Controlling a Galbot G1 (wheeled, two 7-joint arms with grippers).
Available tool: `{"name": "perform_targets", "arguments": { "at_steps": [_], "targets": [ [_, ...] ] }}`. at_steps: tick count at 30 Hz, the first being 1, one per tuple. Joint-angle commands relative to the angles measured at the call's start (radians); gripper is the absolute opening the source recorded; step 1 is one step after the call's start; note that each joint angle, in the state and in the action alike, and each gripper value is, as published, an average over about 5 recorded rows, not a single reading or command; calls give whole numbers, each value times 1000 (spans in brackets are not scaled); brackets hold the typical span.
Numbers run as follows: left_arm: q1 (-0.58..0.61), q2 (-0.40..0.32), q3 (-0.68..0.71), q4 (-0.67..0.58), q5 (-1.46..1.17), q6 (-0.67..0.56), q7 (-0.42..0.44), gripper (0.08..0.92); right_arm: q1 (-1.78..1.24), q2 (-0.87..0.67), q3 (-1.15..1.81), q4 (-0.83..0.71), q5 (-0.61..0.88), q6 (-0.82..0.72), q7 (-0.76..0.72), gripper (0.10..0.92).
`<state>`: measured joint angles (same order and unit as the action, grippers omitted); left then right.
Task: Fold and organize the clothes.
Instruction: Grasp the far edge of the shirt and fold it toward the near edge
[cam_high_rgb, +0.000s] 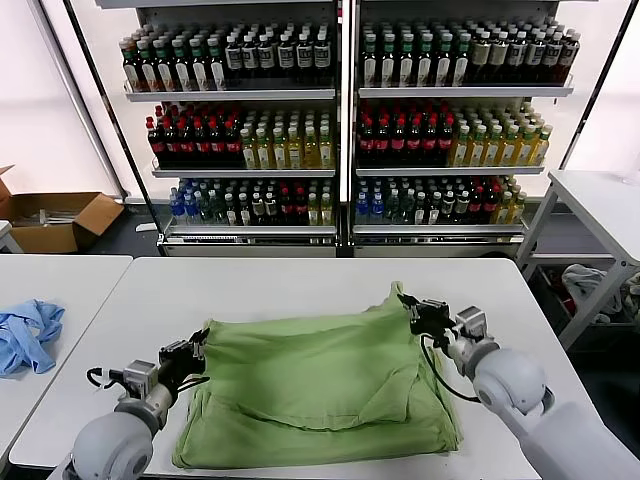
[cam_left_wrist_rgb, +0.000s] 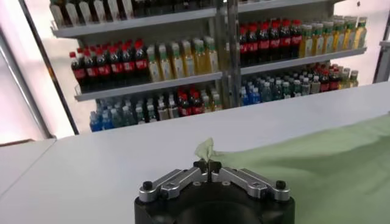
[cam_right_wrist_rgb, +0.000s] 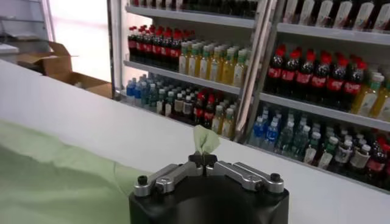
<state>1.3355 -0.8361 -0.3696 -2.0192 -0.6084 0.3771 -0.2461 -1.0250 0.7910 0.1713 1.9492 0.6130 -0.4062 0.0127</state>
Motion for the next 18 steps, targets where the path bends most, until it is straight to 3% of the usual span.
{"name": "perform_targets", "arguments": {
  "at_steps": [1, 18],
  "targets": [
    [234, 2, -42, -186, 117, -42, -93, 81, -281, -57, 132, 179, -45, 51, -11, 106],
    [353, -7, -51, -207, 250, -38, -91, 81, -591, -60, 307, 286, -152, 122, -30, 106]
  ]
}}
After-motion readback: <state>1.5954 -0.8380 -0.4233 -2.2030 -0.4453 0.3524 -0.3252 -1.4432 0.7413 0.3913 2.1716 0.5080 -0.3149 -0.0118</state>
